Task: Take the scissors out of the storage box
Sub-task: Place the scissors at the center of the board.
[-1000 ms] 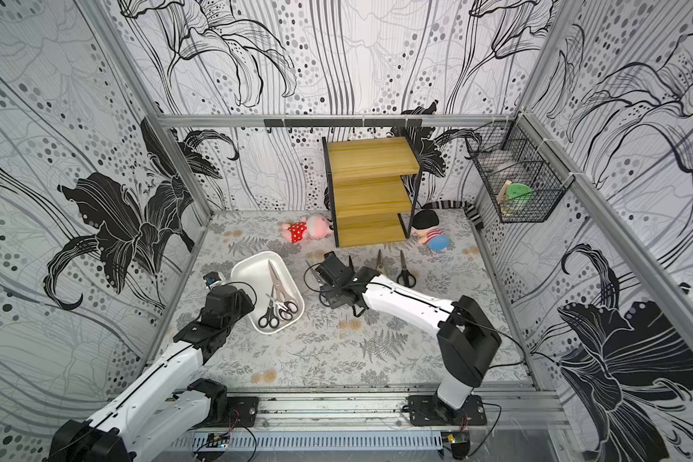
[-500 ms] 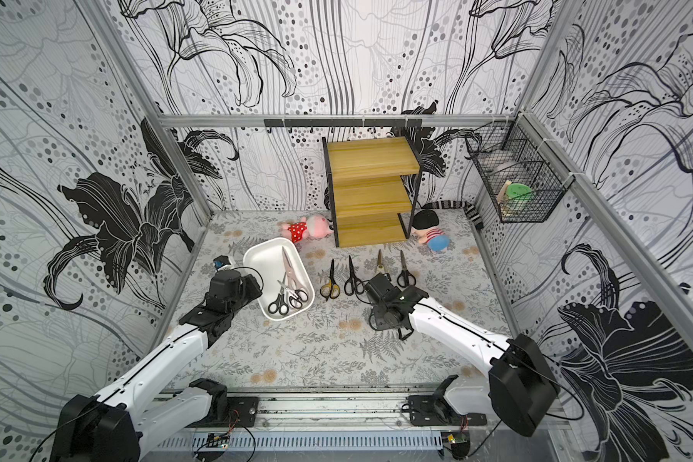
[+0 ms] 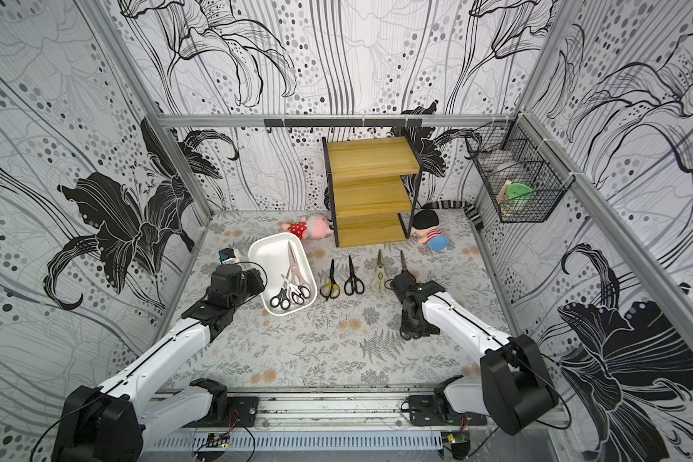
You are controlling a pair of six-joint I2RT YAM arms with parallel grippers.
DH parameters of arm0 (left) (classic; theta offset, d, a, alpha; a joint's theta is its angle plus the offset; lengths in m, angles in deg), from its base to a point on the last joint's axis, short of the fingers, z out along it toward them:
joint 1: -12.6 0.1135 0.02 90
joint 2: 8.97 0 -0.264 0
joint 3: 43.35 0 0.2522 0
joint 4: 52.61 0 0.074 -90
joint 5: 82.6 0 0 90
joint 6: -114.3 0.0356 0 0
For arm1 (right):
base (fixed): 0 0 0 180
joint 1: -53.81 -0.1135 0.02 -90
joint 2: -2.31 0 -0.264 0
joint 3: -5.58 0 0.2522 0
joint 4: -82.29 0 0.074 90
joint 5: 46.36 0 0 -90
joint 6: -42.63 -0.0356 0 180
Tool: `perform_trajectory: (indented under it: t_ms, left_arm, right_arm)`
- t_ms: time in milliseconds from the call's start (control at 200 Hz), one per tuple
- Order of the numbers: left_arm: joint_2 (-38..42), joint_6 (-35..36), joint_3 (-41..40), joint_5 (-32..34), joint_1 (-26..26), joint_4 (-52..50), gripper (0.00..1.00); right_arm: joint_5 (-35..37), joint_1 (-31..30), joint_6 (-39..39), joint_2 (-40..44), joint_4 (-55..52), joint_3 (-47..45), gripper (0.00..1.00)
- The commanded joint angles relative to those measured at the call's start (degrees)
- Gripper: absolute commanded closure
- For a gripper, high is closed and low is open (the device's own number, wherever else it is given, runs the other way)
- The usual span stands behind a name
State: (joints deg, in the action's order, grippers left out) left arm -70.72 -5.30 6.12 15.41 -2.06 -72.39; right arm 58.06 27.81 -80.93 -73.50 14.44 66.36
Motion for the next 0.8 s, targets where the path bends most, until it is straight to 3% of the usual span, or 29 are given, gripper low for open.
perform_trajectory:
  t_ms: [0,456,796]
  left_arm:
    - [0.3,1.4,1.1,-0.6,-0.2,5.9,1.00]
    - [2.1,1.1,-0.5,0.1,-0.2,5.4,1.00]
    - [4.5,-0.1,-2.1,1.6,-0.2,2.7,1.00]
  right_arm:
    - [1.2,1.6,-0.7,-0.5,-1.7,0.6,1.00]
    - [2.2,2.6,4.3,-10.5,-0.2,0.4,1.00]
    - [3.3,2.6,3.5,-9.6,-0.2,1.5,0.69]
